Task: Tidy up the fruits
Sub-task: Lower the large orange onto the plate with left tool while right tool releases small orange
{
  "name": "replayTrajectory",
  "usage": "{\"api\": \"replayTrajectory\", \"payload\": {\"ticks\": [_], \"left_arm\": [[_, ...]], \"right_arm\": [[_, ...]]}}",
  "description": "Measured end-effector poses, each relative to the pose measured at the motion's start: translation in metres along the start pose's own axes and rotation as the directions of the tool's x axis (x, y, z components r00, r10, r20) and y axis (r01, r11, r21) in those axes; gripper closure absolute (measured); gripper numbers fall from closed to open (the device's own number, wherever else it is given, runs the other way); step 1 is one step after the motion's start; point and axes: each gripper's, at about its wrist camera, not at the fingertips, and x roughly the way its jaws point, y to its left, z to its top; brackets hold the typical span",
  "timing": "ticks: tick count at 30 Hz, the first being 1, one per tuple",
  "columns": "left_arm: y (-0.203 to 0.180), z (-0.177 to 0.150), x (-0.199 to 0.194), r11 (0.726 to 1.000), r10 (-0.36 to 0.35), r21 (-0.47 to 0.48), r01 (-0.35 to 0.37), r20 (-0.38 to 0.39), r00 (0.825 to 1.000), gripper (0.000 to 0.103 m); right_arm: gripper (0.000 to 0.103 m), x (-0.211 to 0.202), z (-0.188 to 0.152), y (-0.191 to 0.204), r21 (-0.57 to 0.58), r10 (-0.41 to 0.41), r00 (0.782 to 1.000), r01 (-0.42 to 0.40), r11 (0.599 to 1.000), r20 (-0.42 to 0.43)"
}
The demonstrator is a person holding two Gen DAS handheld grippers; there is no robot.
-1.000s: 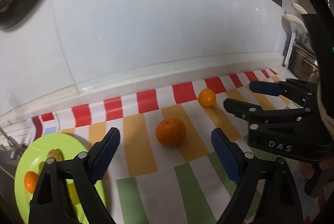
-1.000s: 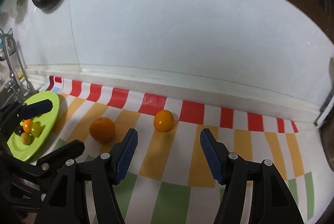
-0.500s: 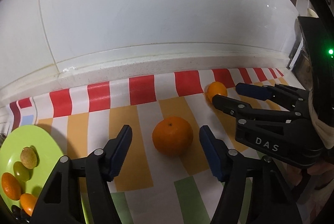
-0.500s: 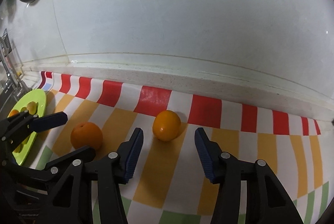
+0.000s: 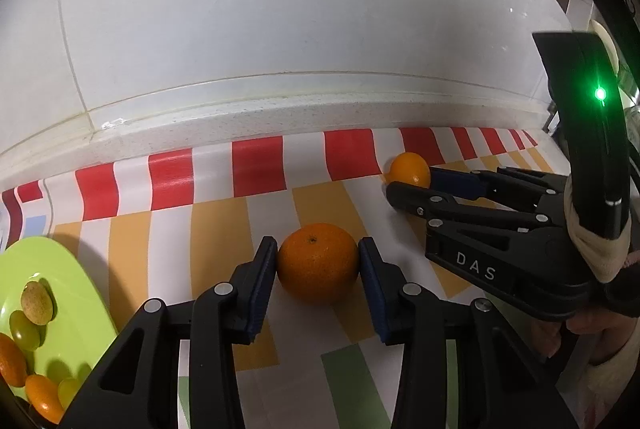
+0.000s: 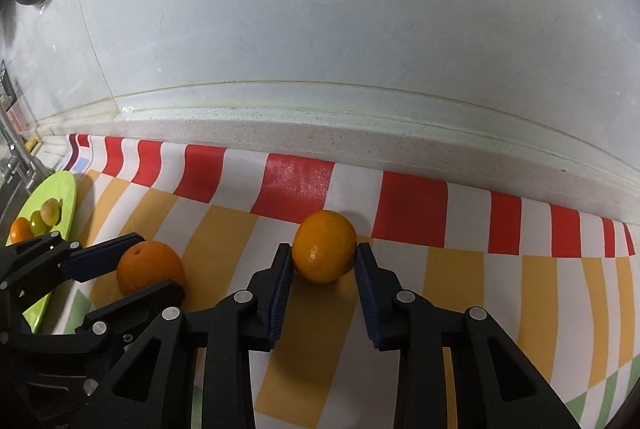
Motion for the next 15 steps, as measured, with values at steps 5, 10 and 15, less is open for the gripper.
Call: {"api": "replayTrajectory", "payload": {"ticks": [5,10,15], "left_arm": [[-0.003,0.001,-0.017,1.000,0.026,0.014,-0.026,0.038,0.999,0.062],[-0.012,-0.004,-0.038,0.999,0.030,0.034,-0.032,0.070,0.997,0.062],[-0.013,-0.012,-0.067,0.999,0.029,0.026,-0.032,0.100,0.995,0.062]], "right_arm": [[0.071,-0.013,-0.008,0.004,0.000,-0.005,1.000,0.005,1.000,0.015],[0.071,-0.039,-0.016,0.011,0.005,0.006,0.999,-0.006,1.000,0.050],[0.071,-0.070,-0.021,0.016,0.002,0.015,0.995,-0.015,1.000,0.101]]}}
